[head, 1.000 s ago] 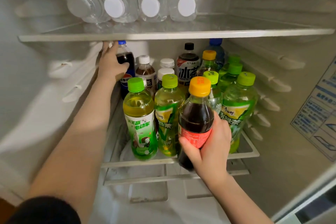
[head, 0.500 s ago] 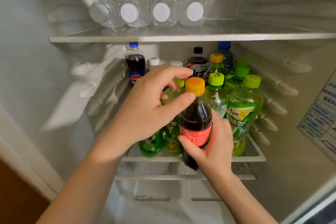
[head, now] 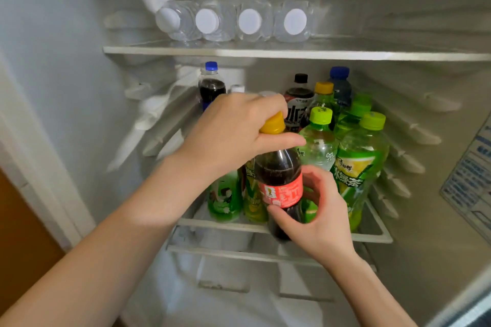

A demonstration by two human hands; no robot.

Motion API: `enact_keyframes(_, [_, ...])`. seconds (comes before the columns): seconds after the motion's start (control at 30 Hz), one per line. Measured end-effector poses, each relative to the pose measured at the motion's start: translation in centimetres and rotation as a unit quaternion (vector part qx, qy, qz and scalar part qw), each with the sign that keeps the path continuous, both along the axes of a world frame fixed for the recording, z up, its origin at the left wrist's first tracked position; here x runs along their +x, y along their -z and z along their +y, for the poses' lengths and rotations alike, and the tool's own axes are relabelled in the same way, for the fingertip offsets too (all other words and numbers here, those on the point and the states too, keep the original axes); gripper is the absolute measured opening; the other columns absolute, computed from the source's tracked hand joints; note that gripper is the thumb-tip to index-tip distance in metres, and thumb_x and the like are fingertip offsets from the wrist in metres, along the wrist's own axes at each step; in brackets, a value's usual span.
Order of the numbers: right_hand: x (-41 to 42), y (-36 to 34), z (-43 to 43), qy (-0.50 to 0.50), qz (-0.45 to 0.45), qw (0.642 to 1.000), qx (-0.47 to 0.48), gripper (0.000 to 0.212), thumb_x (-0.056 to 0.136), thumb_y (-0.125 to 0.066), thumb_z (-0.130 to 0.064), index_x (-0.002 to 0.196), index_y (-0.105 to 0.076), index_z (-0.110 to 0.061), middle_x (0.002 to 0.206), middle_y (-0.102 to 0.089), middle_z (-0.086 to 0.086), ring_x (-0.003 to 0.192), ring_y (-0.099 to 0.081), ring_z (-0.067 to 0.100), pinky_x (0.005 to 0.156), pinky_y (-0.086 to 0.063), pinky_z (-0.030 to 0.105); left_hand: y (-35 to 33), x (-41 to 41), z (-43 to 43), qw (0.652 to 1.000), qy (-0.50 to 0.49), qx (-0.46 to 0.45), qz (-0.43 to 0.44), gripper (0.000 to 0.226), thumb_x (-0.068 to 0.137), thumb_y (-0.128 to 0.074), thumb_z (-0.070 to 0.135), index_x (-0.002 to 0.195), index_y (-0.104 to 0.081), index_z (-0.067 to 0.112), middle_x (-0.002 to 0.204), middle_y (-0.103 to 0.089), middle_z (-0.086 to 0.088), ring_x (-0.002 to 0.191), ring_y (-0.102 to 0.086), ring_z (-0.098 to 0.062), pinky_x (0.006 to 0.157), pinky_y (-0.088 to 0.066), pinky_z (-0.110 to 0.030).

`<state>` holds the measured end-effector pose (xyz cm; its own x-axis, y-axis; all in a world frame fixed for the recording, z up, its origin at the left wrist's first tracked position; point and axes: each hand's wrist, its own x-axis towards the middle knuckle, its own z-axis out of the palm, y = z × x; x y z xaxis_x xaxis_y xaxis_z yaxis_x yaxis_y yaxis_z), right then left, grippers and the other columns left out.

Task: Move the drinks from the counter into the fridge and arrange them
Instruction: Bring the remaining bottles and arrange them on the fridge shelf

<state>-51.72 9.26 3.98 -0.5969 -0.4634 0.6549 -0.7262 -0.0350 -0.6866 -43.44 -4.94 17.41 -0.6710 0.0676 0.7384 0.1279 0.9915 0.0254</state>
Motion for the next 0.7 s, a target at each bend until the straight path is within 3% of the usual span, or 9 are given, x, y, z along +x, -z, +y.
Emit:
enact_keyframes(0.1, [-0.2,-0.2,0.5,-0.058,-0.012,0.998,0.011,0.059,0.070,-0.070,-0.041,0.121,-0.040,-0.045,0.119,-0.053,-0.033,0.111,-0.055,-0.006,0.088,-0.045,0.010,-0.3,0.0,-0.1,0.996,0.014,0.018,-0.091,0.051,0.085,-0.034,0.065,0.116,-0.054,0.029,0.095,-0.055,0.014,0.085,-0.055,-0.013,0.072,-0.046,-0.033])
enact_keyframes(0.17, [-0.3,-0.2,0.8,-0.086,-0.010,0.996,0.015,0.060,0.075,-0.067,-0.038,0.128,-0.040,-0.042,0.123,-0.054,-0.029,0.115,-0.055,-0.001,0.092,-0.046,0.017,-0.3,0.3,0.1,0.992,0.038,0.034,-0.117,0.043,0.088,-0.033,0.059,0.117,-0.050,0.032,0.095,-0.053,0.016,0.085,-0.054,-0.011,0.072,-0.045,-0.033])
enact_keyframes(0.27, [-0.3,-0.7,1.1,-0.114,0.005,0.993,0.015,0.058,0.079,-0.060,-0.031,0.135,-0.045,-0.026,0.128,-0.056,-0.021,0.119,-0.055,0.005,0.095,-0.047,0.023,0.1,0.5,1.0,0.999,0.007,-0.024,-0.038,0.037,0.088,-0.038,0.051,0.088,-0.060,0.021,0.069,-0.054,0.009,0.064,-0.051,-0.017,0.057,-0.042,-0.031])
enact_keyframes(0.37, [-0.3,-1.4,1.2,-0.139,0.013,0.990,0.009,0.061,0.079,-0.055,-0.025,0.138,-0.044,-0.019,0.128,-0.058,-0.017,0.117,-0.056,0.006,0.091,-0.047,0.019,0.0,0.7,1.9,0.996,-0.065,-0.038,0.044,0.039,0.084,-0.043,0.050,0.071,-0.060,0.017,0.052,-0.045,0.005,0.053,-0.051,-0.025,0.050,-0.036,-0.027])
enact_keyframes(0.47, [-0.3,-1.8,1.4,-0.115,0.010,0.993,-0.028,0.059,0.076,-0.052,-0.026,0.134,-0.044,-0.025,0.123,-0.060,-0.012,0.111,-0.059,0.008,0.089,-0.049,0.022,-0.6,2.0,1.4,0.987,-0.137,-0.006,0.087,0.042,0.081,-0.043,0.049,0.065,-0.058,0.014,0.049,-0.046,0.000,0.056,-0.056,-0.030,0.052,-0.039,-0.027])
enact_keyframes(0.6, [-0.4,-2.2,1.1,-0.022,0.034,0.997,-0.070,0.036,0.079,-0.051,-0.031,0.114,-0.052,-0.036,0.111,-0.063,-0.017,0.104,-0.060,0.005,0.089,-0.050,0.029,-2.0,4.8,-0.7,0.968,-0.211,0.050,0.128,0.042,0.074,-0.039,0.055,0.059,-0.047,0.016,0.047,-0.037,0.000,0.058,-0.045,-0.028,0.056,-0.036,-0.029])
enact_keyframes(0.7, [-0.8,-2.7,0.5,0.048,0.095,0.991,-0.081,0.025,0.080,-0.051,-0.028,0.104,-0.058,-0.028,0.103,-0.060,-0.020,0.098,-0.058,0.003,0.089,-0.046,0.023,-2.5,5.9,-2.3,0.951,-0.262,0.045,0.159,0.037,0.075,-0.044,0.052,0.061,-0.049,0.018,0.046,-0.036,0.001,0.058,-0.045,-0.029,0.056,-0.037,-0.030])
